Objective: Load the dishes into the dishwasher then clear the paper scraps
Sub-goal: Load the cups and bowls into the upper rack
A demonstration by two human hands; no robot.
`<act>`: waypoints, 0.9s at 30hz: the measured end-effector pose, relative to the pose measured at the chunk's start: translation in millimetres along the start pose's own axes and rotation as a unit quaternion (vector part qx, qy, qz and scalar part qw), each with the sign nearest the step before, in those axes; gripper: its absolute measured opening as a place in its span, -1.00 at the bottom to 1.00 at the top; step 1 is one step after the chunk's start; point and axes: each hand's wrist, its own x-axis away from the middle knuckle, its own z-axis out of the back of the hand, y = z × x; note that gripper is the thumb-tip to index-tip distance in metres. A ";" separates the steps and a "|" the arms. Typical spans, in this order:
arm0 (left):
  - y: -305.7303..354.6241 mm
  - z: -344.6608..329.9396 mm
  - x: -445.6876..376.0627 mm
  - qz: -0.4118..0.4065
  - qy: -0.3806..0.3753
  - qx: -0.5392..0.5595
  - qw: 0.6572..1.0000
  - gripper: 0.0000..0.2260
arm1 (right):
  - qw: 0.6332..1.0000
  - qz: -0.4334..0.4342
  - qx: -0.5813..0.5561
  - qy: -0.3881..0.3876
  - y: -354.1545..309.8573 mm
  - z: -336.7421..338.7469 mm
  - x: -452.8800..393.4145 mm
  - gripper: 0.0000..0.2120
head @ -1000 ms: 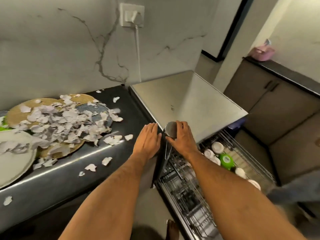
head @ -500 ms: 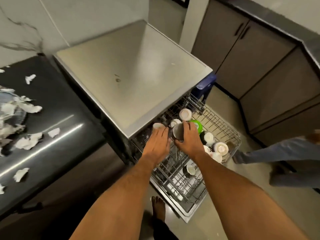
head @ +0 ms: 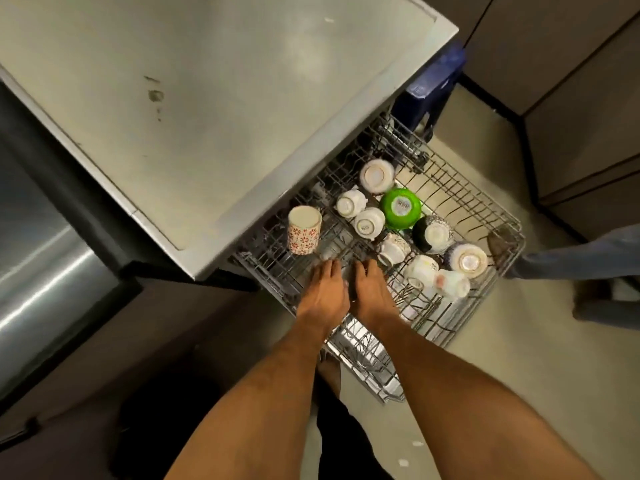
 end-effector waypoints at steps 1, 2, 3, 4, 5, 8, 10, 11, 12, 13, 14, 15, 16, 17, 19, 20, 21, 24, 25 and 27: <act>-1.5 -4.4 -4.0 0.004 -0.007 -0.006 1.000 -0.46 | 1.000 -0.013 -0.015 -0.003 3.0 -4.4 -2.7 -0.26; -2.4 -7.9 -7.5 0.008 -0.013 -0.012 1.000 -0.45 | 0.999 -0.030 -0.037 -0.008 5.0 -7.7 -6.4 -0.28; -2.7 -10.5 -10.0 0.010 -0.020 -0.018 1.000 -0.45 | 0.998 -0.040 -0.047 -0.016 7.0 -10.7 -9.2 -0.26; -3.1 -13.0 -11.7 0.008 -0.030 -0.028 0.999 -0.44 | 0.998 -0.038 -0.041 -0.026 7.6 -13.2 -11.5 -0.20; -3.6 -15.6 -13.0 0.002 -0.038 -0.042 0.998 -0.44 | 0.999 -0.029 -0.027 -0.033 8.4 -15.8 -12.7 -0.15; -9.0 -26.5 -18.8 -0.005 -0.057 -0.045 0.997 -0.39 | 0.999 -0.018 -0.022 -0.036 11.9 -21.1 -16.4 -0.12; -12.1 -33.0 -21.2 -0.004 -0.069 -0.045 0.997 -0.35 | 0.999 -0.022 -0.026 -0.043 15.3 -22.2 -18.8 -0.09; -12.1 -33.7 -20.4 -0.006 -0.074 -0.050 0.996 -0.34 | 0.998 -0.023 -0.028 -0.051 16.0 -22.1 -19.3 -0.07; -11.0 -34.5 -19.6 -0.005 -0.076 -0.048 0.996 -0.34 | 0.998 -0.023 -0.027 -0.059 17.7 -21.1 -20.1 -0.06; -10.3 -35.0 -19.1 -0.004 -0.074 -0.045 0.996 -0.35 | 0.997 -0.023 -0.026 -0.065 18.8 -20.7 -20.4 -0.04; -10.4 -35.2 -17.6 -0.001 -0.075 -0.041 0.996 -0.36 | 0.997 -0.024 -0.025 -0.072 19.1 -22.3 -20.7 0.01; -11.1 -36.6 -16.3 -0.009 -0.074 -0.050 0.996 -0.35 | 0.996 -0.027 -0.024 -0.080 19.0 -23.5 -20.4 0.06; -11.7 -36.9 -15.5 -0.018 -0.074 -0.065 0.995 -0.33 | 0.996 -0.030 -0.023 -0.085 19.1 -24.3 -20.3 0.11; -12.5 -37.1 -14.0 -0.026 -0.078 -0.079 0.993 -0.32 | 0.996 -0.031 -0.022 -0.085 18.7 -24.4 -19.8 0.14; -13.7 -37.5 -11.8 -0.035 -0.084 -0.089 0.992 -0.34 | 0.996 -0.031 -0.020 -0.081 18.9 -25.4 -19.2 0.15; -14.0 -36.4 -10.4 -0.033 -0.077 -0.085 0.993 -0.38 | 0.996 -0.029 -0.019 -0.079 19.2 -24.9 -19.0 0.12; -14.4 -34.8 -8.7 -0.029 -0.071 -0.080 0.994 -0.42 | 0.996 -0.026 -0.018 -0.080 19.2 -24.7 -18.7 0.08; -18.0 -34.6 -7.2 -0.026 -0.054 -0.103 0.993 -0.48 | 0.996 -0.022 -0.013 -0.085 18.3 -23.3 -17.0 0.05; -19.0 -34.7 -7.0 -0.025 -0.051 -0.101 0.993 -0.49 | 0.996 -0.021 -0.011 -0.086 18.3 -22.3 -16.5 0.04; -18.5 -30.8 -3.7 -0.026 -0.043 -0.095 0.994 -0.51 | 0.996 -0.016 -0.004 -0.088 16.7 -19.7 -14.6 0.00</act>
